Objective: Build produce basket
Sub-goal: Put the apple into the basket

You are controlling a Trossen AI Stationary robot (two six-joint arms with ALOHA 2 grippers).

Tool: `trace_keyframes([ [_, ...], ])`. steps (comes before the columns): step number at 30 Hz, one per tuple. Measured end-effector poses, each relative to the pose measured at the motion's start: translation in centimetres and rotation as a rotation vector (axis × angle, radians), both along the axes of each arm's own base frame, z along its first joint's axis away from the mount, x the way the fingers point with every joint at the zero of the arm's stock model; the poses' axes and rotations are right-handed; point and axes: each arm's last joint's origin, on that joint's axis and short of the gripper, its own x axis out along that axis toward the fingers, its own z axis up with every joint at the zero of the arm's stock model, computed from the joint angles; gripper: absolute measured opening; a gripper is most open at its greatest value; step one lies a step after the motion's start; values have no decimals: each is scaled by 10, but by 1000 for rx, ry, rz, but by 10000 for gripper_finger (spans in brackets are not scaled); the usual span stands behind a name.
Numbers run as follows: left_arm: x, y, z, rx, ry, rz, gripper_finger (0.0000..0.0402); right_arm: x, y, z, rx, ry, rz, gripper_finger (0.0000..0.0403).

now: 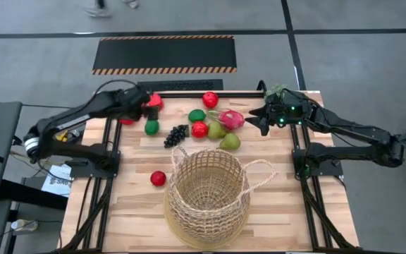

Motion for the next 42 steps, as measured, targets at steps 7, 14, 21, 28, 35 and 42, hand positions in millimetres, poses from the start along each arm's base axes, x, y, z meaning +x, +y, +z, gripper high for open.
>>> trace_keyframes([
  [7, -33, -10, -1, 53, 194, 360, 346, 0, 0, 0, -4, 1, 1, 262],
  [14, -36, -1, -43, -16, 178, 481, 360, 0, 0, 0, -7, 1, 2, 262],
  [21, -41, 11, -79, -7, 108, 618, 360, 0, 0, 0, -8, 2, 0, 262],
  [28, -47, 27, -78, 105, 50, 761, 360, 0, 0, 0, -8, 2, -2, 262],
  [35, -47, 41, -83, 117, 46, 809, 360, 0, 0, 0, -8, 3, -3, 262],
  [42, -44, 49, -93, 118, 93, 840, 360, 0, 0, 0, -9, 2, -3, 262],
])
